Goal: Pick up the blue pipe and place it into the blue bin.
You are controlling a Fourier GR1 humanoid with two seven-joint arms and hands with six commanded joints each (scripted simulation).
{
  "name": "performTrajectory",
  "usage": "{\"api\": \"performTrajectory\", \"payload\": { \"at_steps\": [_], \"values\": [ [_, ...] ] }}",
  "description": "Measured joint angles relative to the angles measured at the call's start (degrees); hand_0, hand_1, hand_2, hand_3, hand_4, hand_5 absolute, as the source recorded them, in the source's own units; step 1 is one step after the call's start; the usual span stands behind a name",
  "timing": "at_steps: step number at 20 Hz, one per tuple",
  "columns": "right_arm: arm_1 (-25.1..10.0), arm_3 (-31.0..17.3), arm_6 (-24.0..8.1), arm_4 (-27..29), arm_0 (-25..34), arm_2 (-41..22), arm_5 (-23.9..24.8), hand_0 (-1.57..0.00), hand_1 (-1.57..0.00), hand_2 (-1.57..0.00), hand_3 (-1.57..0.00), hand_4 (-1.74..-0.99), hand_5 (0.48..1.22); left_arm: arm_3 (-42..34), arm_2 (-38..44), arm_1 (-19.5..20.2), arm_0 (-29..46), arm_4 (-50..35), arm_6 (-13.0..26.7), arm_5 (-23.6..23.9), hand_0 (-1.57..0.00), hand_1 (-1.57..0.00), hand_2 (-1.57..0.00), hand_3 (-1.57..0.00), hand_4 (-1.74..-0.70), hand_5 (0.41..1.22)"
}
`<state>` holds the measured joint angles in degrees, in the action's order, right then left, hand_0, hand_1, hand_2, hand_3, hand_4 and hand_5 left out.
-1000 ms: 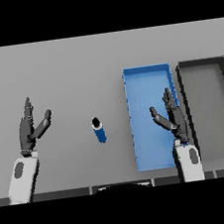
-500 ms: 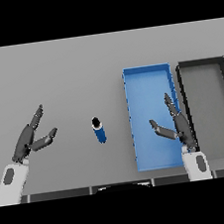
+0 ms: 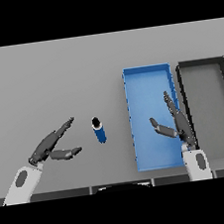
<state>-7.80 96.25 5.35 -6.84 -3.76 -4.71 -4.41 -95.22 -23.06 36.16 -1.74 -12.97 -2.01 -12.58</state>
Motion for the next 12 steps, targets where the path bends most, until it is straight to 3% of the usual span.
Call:
{"api": "performTrajectory", "payload": {
  "at_steps": [5, 8, 12],
  "values": [
    [0.0, 0.3, 1.0, 0.1, -1.5, -0.3, -0.6, 0.00, 0.00, 0.00, 0.00, -1.265, 0.616, 1.6, -4.3, -4.2, -1.1, 3.6, -0.4, -0.7, 0.00, 0.00, 0.00, 0.00, -1.11, 0.447],
    [0.6, 0.9, -0.9, 0.1, -0.7, -0.5, -0.2, 0.00, 0.00, 0.00, 0.00, -1.271, 0.616, 4.0, -6.1, -7.6, -3.4, 5.0, -0.4, -0.8, 0.00, 0.00, 0.00, 0.00, -1.12, 0.446],
    [0.4, 1.1, -0.9, 0.5, -1.6, 0.0, -0.1, 0.00, 0.00, 0.00, 0.00, -1.273, 0.607, 8.2, -7.3, -12.1, -6.4, 5.7, 1.2, -0.7, 0.00, 0.00, 0.00, 0.00, -1.12, 0.450]
  ]
}}
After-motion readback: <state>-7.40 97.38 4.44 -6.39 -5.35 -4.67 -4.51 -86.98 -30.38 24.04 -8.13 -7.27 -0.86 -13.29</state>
